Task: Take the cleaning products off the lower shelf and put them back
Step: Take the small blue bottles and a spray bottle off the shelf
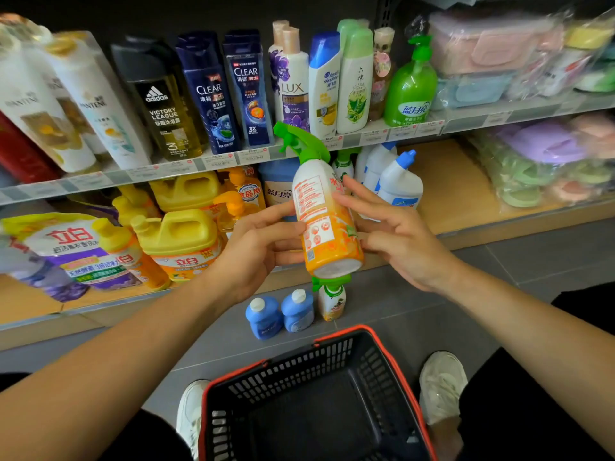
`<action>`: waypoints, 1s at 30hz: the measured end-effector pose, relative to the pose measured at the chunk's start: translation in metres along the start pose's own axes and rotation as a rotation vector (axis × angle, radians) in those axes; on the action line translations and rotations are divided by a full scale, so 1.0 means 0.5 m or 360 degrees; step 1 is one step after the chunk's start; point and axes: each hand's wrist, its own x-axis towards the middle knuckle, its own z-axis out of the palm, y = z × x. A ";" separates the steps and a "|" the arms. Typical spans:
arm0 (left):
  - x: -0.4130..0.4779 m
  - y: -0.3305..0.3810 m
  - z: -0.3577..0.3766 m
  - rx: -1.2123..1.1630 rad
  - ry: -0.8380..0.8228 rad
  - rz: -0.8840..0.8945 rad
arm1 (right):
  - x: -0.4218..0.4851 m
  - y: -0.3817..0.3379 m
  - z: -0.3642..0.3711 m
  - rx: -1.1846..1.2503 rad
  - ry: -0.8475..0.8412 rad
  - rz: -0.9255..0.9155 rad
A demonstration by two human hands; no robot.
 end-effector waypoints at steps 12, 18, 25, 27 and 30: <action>-0.007 0.007 0.014 0.0149 0.0083 0.0087 | 0.009 -0.021 -0.023 -0.0991 0.0039 -0.0463; -0.003 0.005 0.014 0.0290 -0.0028 -0.0016 | 0.013 -0.006 -0.034 -0.0562 0.0021 -0.0221; 0.005 0.018 0.000 0.0744 0.0141 0.0525 | 0.015 0.002 -0.028 -0.0425 0.0057 -0.0048; 0.001 0.022 0.002 0.0889 0.0006 0.0680 | 0.016 0.005 -0.026 -0.0479 0.0052 -0.0031; -0.010 0.019 0.009 0.1272 -0.0205 0.0829 | 0.017 0.007 -0.026 -0.0501 0.0030 -0.0035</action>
